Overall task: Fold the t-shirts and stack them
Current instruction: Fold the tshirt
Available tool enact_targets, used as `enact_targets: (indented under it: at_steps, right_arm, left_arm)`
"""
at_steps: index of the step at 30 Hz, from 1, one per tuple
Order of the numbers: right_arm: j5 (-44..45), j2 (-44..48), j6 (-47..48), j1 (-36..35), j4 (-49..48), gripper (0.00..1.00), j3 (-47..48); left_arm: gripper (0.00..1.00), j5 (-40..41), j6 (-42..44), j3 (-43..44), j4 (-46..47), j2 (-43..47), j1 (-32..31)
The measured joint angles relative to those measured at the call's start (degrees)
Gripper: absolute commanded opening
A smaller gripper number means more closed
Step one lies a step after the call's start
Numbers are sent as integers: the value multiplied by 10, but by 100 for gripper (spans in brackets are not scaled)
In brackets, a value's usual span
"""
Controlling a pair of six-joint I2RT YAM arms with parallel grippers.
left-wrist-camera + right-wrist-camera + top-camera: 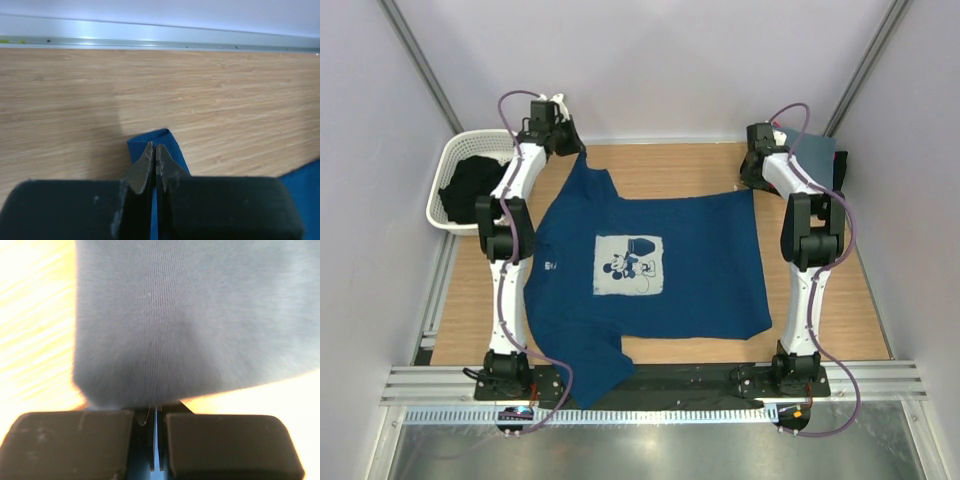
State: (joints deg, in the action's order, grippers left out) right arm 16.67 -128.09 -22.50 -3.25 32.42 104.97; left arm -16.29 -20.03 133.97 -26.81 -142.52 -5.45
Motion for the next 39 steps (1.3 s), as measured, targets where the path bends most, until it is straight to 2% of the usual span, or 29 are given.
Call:
enact_targets:
  at_steps: [11, 23, 32, 39]
  right_arm:
    - [1, 82, 9, 0, 0, 1, -50]
    - [-3, 119, 13, 0, 0, 1, -109]
    - [0, 144, 17, 0, 0, 1, -138]
    - [4, 160, 23, 0, 0, 1, -157]
  left_arm:
    - [0, -82, 26, -70, 4, 94, 2]
    - [0, -189, 78, -170, 8, 168, 8]
    - [0, -211, 122, -274, 2, 244, 26]
    - [0, -228, 148, -274, 3, 260, 39]
